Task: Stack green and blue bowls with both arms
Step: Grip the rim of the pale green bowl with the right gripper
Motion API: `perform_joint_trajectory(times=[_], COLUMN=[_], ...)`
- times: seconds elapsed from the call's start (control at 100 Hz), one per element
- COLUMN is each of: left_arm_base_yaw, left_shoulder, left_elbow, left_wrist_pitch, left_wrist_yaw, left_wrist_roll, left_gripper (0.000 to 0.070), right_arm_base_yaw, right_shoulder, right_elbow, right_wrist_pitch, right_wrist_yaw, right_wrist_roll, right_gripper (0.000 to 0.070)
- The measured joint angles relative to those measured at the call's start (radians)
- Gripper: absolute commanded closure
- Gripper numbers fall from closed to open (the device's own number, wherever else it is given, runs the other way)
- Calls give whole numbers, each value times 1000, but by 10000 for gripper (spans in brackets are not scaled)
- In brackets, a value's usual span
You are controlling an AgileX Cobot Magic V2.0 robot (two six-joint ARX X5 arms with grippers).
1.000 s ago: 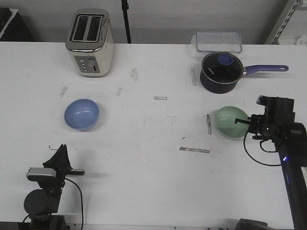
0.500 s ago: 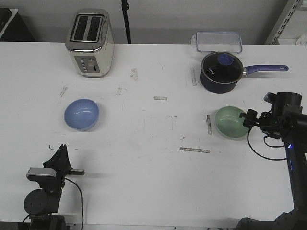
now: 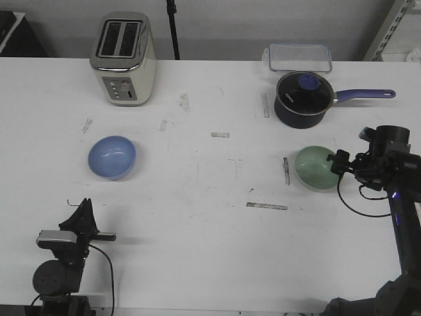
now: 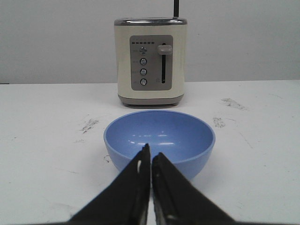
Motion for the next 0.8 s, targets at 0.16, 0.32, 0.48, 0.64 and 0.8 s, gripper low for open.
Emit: perform_joint_trajectory(times=[0.16, 0.32, 0.48, 0.64, 0.8], left_arm_base_yaw=[0, 0, 0, 0, 0], left_shoulder=[0, 0, 0, 0, 0], left_elbow=[0, 0, 0, 0, 0], left_wrist_pitch=[0, 0, 0, 0, 0], left_wrist_yaw=[0, 0, 0, 0, 0], left_wrist_roll=[0, 0, 0, 0, 0], left_gripper=[698, 698, 698, 698, 698], right_arm_base_yaw=[0, 0, 5, 16, 22], right_shoulder=[38, 97, 137, 145, 145], right_elbow=[-4, -7, -7, -14, -47], right_wrist_pitch=[24, 56, 77, 88, 105], right_wrist_yaw=[0, -28, -50, -52, -52], right_wrist_roll=[0, 0, 0, 0, 0], right_gripper=[277, 279, 285, 372, 461])
